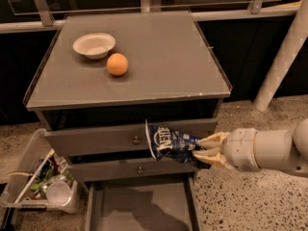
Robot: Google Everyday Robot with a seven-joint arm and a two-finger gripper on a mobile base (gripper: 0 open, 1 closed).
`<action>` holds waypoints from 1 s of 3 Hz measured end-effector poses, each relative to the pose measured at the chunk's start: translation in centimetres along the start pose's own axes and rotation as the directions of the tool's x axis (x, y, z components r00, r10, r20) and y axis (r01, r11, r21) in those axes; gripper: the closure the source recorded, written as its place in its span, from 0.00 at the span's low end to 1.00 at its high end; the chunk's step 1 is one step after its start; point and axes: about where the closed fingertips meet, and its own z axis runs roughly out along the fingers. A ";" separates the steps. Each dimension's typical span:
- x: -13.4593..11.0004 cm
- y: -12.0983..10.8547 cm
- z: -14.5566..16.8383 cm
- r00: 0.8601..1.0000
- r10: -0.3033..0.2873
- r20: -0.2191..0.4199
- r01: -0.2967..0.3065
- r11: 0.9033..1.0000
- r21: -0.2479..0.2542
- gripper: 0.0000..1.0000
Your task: Place blue chip bag into bottom drawer
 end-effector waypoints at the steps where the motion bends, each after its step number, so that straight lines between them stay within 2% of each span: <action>1: 0.0 0.0 0.0 1.000 0.000 0.000 0.000 1.000 0.000 1.00; 3: 1.8 1.1 3.5 0.999 0.039 0.002 -0.039 0.997 -0.061 1.00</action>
Offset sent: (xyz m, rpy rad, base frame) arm 0.0059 0.0208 -0.0542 0.0376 0.0939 0.0287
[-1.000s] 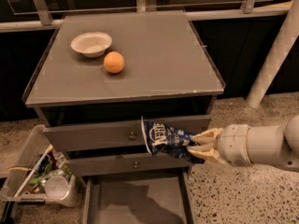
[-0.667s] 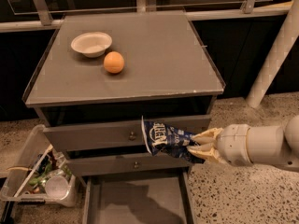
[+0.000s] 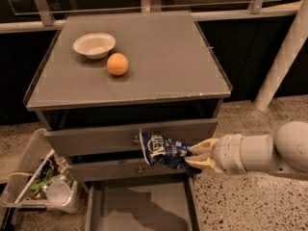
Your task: Place blue chip bag into bottom drawer
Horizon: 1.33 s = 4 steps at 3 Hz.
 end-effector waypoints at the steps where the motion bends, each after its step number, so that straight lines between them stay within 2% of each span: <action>1: 2.6 1.3 2.4 1.000 0.000 -0.005 -0.001 1.000 -0.027 1.00; 2: 8.0 2.0 6.4 1.000 0.001 -0.012 -0.001 1.000 0.010 1.00; 4: 16.1 2.9 12.4 0.999 0.024 -0.043 -0.024 1.000 0.003 1.00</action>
Offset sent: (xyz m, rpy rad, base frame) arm 0.0041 -0.0076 -0.1865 -0.0276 -0.0433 -0.0658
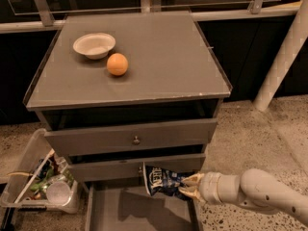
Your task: Place blue chip bag into bottom drawer
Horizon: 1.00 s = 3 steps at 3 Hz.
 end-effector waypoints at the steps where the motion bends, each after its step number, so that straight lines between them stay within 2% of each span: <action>1: 0.0 0.0 0.0 1.000 0.000 0.000 0.000 1.000 0.000 1.00; 2: 0.2 0.2 0.7 1.000 0.000 -0.017 0.000 1.000 0.001 1.00; 3: 1.2 0.3 2.8 1.000 -0.011 -0.029 0.011 1.000 0.003 1.00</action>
Offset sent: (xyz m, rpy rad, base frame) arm 0.0012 0.0072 -0.0155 -0.0409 0.0119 -0.0146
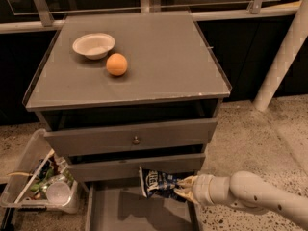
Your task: Place blue chip bag into bottom drawer
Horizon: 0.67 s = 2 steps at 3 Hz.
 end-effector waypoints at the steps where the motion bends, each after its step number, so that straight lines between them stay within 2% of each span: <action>1: 2.2 -0.3 3.2 1.000 -0.002 -0.017 0.002 1.000 0.008 1.00; 2: 5.0 -0.1 6.6 1.000 -0.008 -0.027 0.009 1.000 0.029 1.00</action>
Offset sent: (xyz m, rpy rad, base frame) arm 0.0275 0.0118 -0.1371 -0.0499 -0.0356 -0.0456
